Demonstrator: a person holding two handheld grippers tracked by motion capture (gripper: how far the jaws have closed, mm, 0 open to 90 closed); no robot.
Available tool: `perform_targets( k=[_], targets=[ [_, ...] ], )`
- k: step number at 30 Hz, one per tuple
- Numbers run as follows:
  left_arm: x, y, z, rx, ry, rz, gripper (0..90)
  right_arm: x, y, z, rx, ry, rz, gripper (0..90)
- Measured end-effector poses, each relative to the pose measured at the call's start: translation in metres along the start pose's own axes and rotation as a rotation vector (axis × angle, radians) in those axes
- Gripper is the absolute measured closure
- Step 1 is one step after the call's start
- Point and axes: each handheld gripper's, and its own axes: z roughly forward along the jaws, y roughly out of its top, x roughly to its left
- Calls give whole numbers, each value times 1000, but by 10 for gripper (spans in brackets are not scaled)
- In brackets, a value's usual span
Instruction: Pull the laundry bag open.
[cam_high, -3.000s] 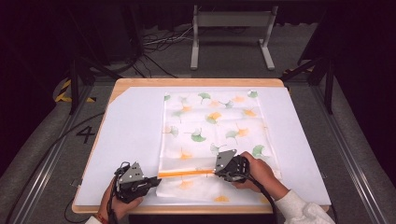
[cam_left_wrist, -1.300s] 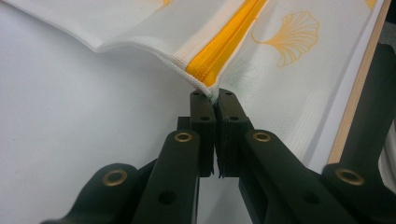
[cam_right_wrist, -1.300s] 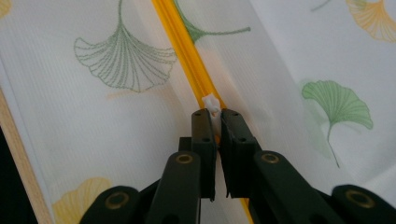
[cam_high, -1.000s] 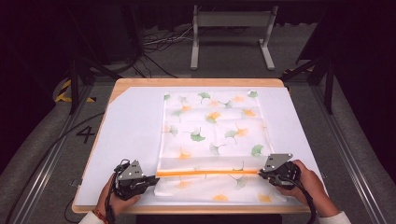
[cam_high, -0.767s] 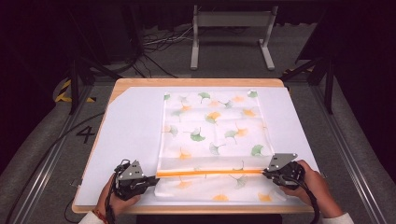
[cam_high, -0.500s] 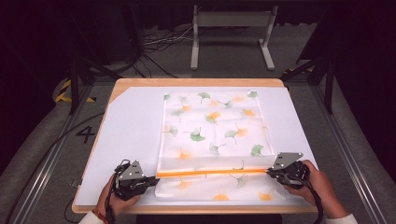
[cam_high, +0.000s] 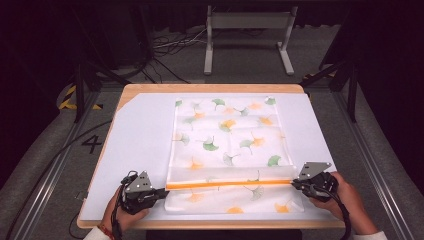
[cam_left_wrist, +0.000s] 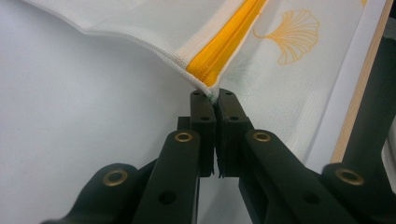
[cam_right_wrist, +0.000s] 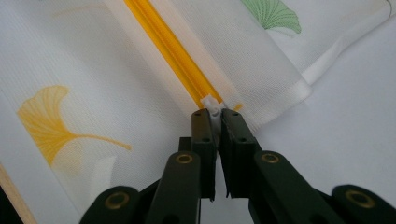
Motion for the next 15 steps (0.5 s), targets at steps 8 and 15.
perform_targets(
  k=[8, 15],
  targets=[
    [0, -1, 0, -1, -13, 1, 867, 0, 0, 1, 2, -2, 2, 851],
    [-1, -1, -1, -12, -6, 3, 854, 0, -1, 1, -7, 8, -2, 850]
  ],
)
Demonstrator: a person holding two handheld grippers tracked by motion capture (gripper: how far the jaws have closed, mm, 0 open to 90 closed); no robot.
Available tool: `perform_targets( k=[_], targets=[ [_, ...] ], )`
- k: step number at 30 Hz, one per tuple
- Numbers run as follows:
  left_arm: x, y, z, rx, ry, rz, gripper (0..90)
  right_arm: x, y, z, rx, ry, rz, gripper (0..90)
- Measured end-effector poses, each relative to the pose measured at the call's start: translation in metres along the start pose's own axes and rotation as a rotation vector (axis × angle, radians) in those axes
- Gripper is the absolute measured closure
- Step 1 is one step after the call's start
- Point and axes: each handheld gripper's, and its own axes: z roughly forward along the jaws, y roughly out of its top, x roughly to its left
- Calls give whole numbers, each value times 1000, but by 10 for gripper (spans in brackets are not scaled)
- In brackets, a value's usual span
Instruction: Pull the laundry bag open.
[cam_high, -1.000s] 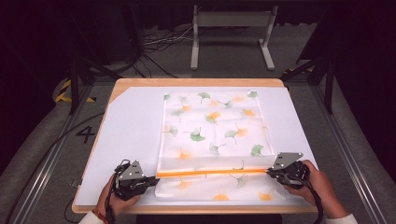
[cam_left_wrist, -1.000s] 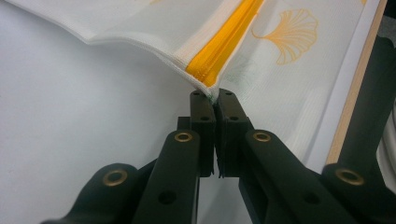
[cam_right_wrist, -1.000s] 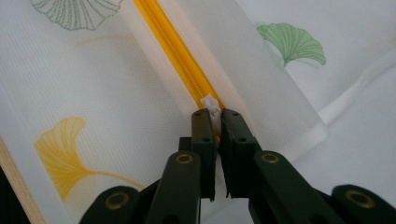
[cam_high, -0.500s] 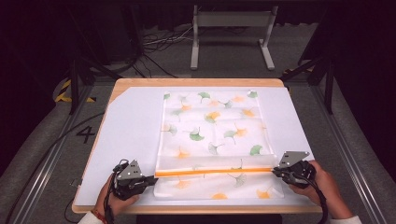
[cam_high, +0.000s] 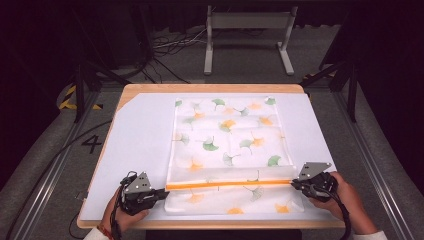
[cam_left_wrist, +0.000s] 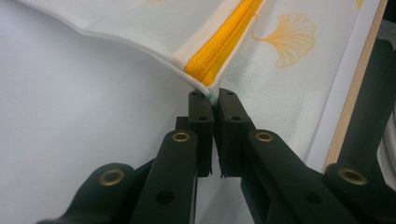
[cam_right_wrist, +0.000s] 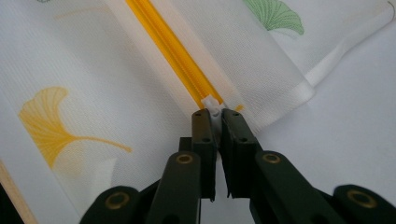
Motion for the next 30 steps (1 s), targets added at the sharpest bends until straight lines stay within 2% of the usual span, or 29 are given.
perform_targets(
  k=[12, 19, 21, 27, 30],
  targets=[
    [0, -2, -7, -26, 40, -6, 816, 1, -3, -3, -13, 5, 6, 848],
    [0, -3, -13, -67, 87, -8, 737, 0, -5, -7, -40, 10, 27, 844],
    [0, -2, -13, -85, 87, -13, 726, -1, -5, -7, -51, 9, 24, 843],
    [-1, 4, -12, -110, 111, 12, 700, -1, -4, -9, -77, 17, 43, 836],
    [0, 4, -13, -121, 123, 8, 684, -1, -3, -11, -92, 20, 41, 815]
  ],
)
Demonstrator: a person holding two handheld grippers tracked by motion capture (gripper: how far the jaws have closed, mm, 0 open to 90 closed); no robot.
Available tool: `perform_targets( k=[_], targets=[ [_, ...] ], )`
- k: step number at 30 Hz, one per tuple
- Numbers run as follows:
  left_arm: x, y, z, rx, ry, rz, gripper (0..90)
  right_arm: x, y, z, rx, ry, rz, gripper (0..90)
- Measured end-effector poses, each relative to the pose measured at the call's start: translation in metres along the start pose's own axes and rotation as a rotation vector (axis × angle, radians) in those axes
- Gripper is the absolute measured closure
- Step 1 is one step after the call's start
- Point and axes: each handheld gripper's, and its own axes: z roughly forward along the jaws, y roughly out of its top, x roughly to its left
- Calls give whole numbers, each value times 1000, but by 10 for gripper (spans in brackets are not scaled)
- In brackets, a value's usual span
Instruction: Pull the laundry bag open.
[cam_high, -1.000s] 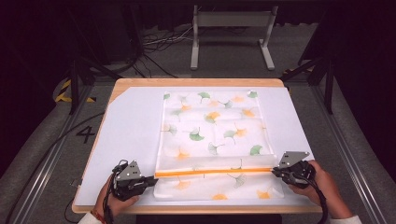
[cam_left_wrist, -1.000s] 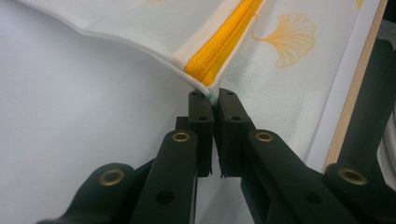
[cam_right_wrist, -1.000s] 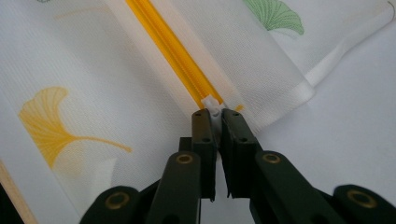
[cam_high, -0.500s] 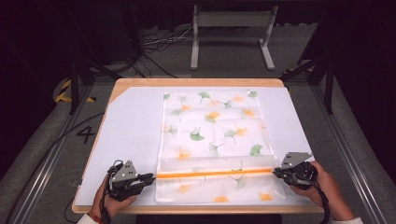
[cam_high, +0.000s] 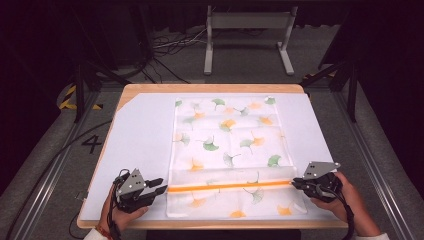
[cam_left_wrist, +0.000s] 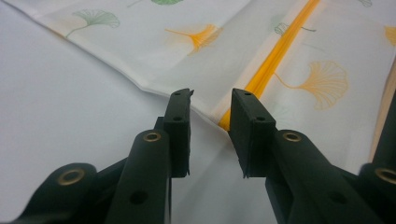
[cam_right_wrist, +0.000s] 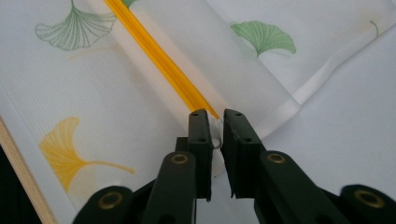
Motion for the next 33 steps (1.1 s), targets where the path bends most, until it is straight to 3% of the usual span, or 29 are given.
perform_targets(
  k=[10, 11, 19, 27, 33],
  targets=[
    [8, 4, -3, -33, 64, -17, 593, -2, 1, -4, -79, -37, 15, 755],
    [9, 4, -3, -35, 70, -15, 571, -4, 1, -5, -113, -45, 29, 741],
    [16, 8, -1, -43, 121, -13, 468, -9, -1, -8, -203, -92, 40, 665],
    [26, 12, 4, -58, 172, -8, 299, -21, -6, -5, -263, -181, 75, 469],
    [39, 11, 10, -58, 194, -29, 215, -32, -13, -4, -283, -227, 120, 385]
  ],
)
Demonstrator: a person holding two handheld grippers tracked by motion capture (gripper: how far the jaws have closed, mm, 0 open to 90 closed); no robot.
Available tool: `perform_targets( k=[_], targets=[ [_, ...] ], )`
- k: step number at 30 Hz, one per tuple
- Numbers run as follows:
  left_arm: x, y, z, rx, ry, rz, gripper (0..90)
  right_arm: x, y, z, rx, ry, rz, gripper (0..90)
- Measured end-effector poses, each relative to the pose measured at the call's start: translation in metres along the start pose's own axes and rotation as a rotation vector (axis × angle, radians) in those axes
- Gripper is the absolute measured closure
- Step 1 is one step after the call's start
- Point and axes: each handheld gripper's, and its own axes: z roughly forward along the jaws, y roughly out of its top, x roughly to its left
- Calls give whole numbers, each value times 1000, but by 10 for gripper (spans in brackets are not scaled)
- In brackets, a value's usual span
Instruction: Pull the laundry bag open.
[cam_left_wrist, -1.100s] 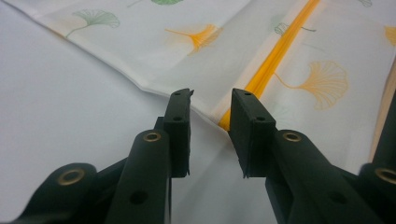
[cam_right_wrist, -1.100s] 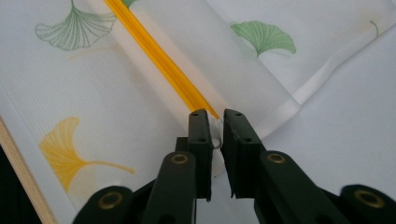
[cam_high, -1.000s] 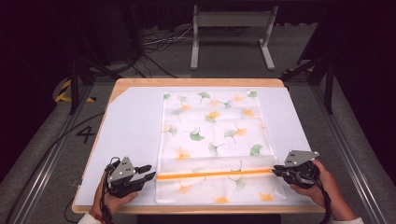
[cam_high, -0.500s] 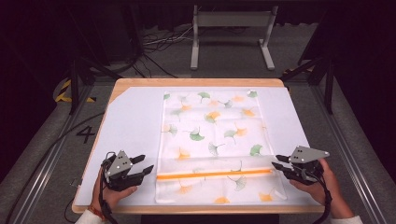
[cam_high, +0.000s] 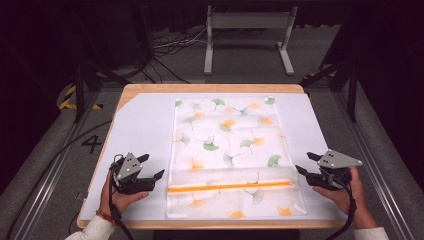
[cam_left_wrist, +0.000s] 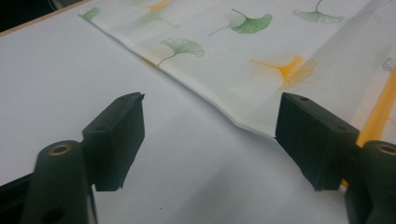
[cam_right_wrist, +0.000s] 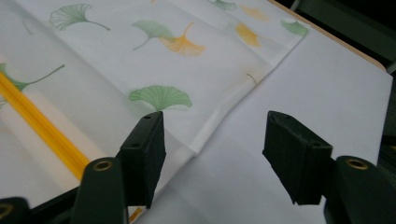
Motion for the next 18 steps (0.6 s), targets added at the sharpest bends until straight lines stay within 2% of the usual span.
perform_targets(
  k=[2, 4, 6, 11, 13, 16, 18],
  targets=[
    [8, -3, 3, -7, 10, -13, 189, -8, -5, 2, -5, -35, 31, 323],
    [13, -5, 3, -5, 24, -22, 174, -12, -9, 3, -5, -44, 46, 304],
    [16, -8, 4, 0, 33, -48, 148, -15, -12, 5, -4, -51, 59, 265],
    [19, -14, -2, -6, 43, -61, 117, -19, -18, 7, -12, -80, 71, 216],
    [20, -20, -6, -19, 52, -99, 94, -20, -20, 9, -16, -109, 81, 179],
    [21, -24, -7, -7, 57, -138, 77, -19, -22, 13, -11, -134, 82, 142],
    [21, -25, -7, -10, 60, -135, 62, -18, -24, 14, -4, -156, 72, 126]
  ],
)
